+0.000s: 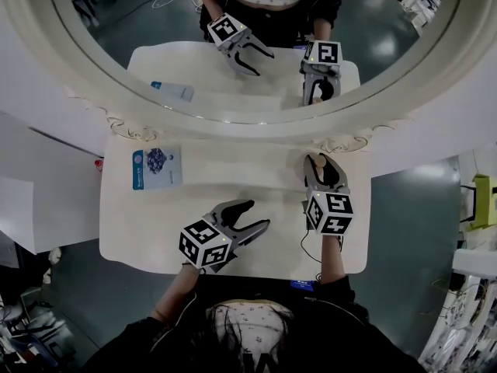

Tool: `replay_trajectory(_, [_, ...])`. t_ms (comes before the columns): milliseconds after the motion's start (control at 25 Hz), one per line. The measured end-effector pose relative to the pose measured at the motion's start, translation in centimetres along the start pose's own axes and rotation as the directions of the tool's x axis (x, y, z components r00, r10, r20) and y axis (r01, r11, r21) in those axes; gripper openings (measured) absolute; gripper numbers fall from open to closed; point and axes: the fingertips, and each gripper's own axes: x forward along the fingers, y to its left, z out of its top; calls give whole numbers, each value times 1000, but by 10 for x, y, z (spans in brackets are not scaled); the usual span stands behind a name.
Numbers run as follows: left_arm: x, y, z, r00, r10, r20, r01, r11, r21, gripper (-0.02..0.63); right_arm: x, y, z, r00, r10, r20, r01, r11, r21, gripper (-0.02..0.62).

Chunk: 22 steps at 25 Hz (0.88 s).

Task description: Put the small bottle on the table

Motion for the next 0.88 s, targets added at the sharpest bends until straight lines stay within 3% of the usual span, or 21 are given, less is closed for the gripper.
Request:
replay_trajectory(400, [-13,2,3,999,30,21,-30,999,11,265,11,-2,6,999,17,33,-16,999,-33,149])
replay_trajectory(560, [-19,0,2,999,42,29,-42,999,12,265,5,-3,7,1000,-1,19,2,996,-84,179])
replay_trajectory(880, [-27,-11,-3,998,55,35,-55,998,25,265,-31,9,22,996,51,76,-51,999,-11,178])
